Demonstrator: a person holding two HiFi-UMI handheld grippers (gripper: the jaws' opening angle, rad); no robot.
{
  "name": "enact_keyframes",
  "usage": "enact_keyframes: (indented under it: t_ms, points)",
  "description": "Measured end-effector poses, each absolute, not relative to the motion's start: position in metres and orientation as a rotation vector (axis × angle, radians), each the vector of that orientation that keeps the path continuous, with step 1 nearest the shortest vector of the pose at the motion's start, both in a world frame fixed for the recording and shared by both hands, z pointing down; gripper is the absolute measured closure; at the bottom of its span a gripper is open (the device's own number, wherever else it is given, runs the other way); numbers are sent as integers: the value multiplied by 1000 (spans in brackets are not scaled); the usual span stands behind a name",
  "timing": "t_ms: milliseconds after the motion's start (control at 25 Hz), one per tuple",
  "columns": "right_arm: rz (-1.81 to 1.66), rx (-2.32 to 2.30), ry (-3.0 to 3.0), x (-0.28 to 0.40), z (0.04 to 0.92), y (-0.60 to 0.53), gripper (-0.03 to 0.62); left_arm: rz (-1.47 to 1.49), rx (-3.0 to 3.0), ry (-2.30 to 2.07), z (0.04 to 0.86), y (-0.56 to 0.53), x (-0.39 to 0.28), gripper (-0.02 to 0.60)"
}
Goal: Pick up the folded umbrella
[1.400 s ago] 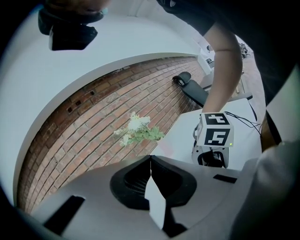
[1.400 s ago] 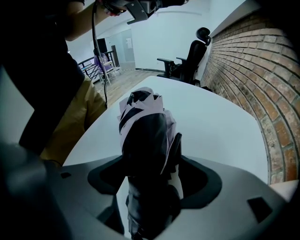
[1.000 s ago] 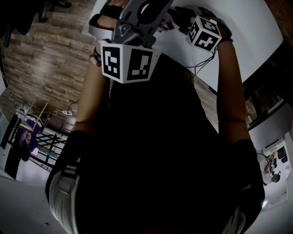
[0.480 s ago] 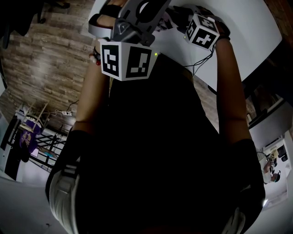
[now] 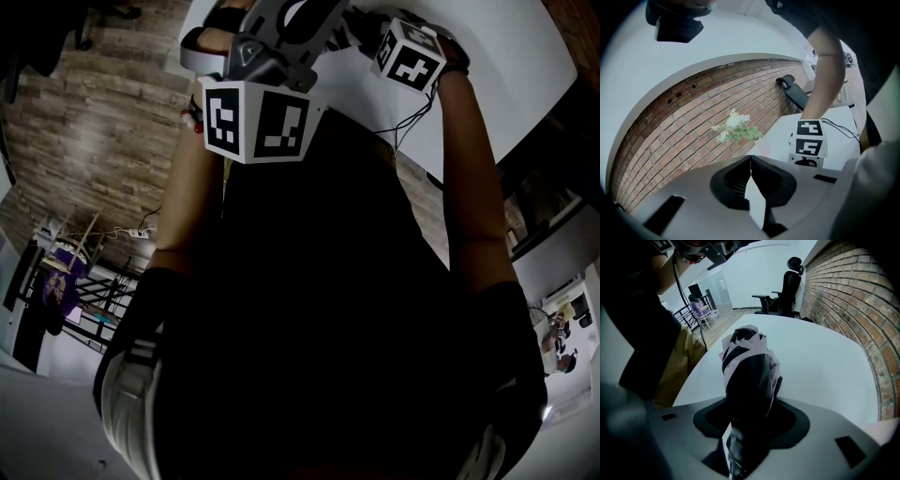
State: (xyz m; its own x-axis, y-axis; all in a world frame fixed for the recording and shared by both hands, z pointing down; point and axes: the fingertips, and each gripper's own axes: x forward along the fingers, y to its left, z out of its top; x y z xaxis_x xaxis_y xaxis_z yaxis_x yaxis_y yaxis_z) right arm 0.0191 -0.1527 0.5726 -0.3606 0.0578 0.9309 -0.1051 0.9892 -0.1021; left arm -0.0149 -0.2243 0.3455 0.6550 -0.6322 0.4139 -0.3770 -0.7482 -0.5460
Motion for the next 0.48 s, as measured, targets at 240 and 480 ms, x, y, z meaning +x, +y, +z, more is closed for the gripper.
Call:
enact_keyframes:
  t_ms: [240, 480]
  points:
    - [166, 38, -1942, 22, 573, -152, 351, -834, -2437, 803, 343, -227, -13, 568]
    - [163, 48, -1945, 20, 572, -152, 350, -815, -2422, 822, 338, -231, -13, 568]
